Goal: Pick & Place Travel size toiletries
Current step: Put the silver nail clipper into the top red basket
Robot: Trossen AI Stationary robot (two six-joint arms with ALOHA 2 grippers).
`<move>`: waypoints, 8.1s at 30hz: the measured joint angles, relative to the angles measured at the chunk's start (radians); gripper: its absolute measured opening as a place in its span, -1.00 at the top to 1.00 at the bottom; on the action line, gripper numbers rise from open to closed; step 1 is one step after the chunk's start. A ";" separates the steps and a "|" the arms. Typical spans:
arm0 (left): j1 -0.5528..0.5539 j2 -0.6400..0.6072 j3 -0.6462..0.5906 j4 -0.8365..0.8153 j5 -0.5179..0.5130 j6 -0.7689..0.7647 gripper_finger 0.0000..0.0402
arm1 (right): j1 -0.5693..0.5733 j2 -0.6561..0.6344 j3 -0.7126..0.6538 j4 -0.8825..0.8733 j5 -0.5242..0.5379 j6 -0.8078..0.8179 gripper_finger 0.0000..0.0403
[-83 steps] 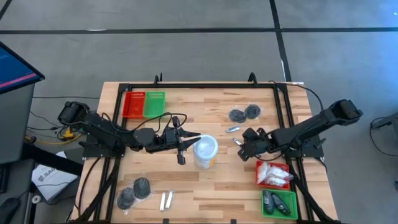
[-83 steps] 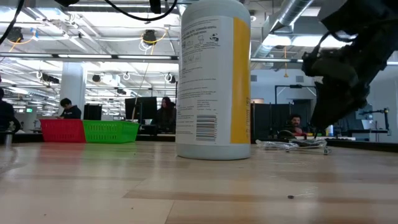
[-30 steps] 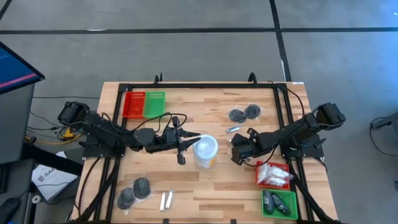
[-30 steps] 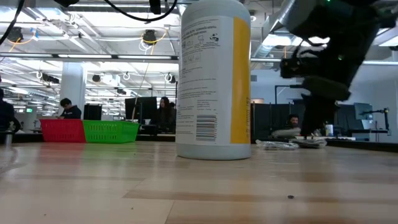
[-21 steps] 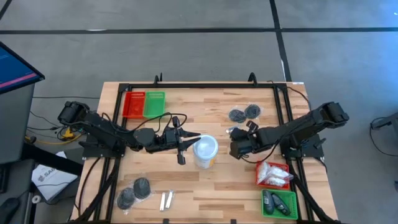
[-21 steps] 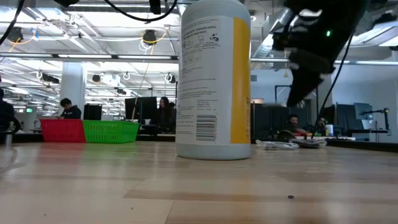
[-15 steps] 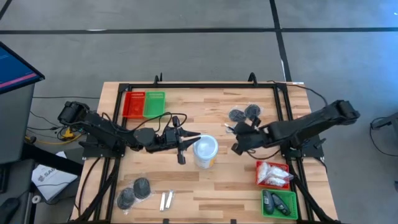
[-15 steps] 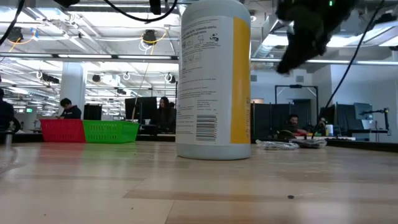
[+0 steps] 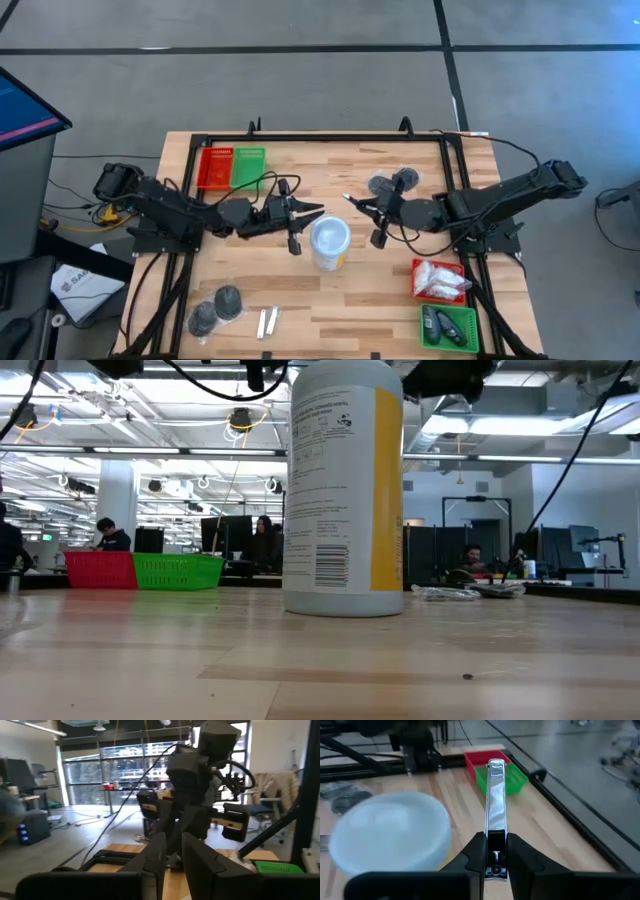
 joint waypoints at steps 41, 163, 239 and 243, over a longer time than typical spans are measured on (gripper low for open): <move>0.127 0.000 0.000 0.060 0.277 -0.099 0.29 | -0.100 0.240 0.164 0.361 -0.264 -0.302 0.79; 1.044 -0.215 -0.125 -1.454 -0.016 -0.454 0.79 | -0.129 0.234 0.166 0.112 -0.278 -0.246 0.23; -0.237 -0.226 -0.125 -1.445 0.314 -1.238 0.60 | -0.129 0.234 0.166 0.105 -0.278 -0.246 0.23; -0.300 -0.186 -0.125 -1.384 0.318 -1.327 0.60 | -0.129 0.234 0.166 0.105 -0.278 -0.246 0.23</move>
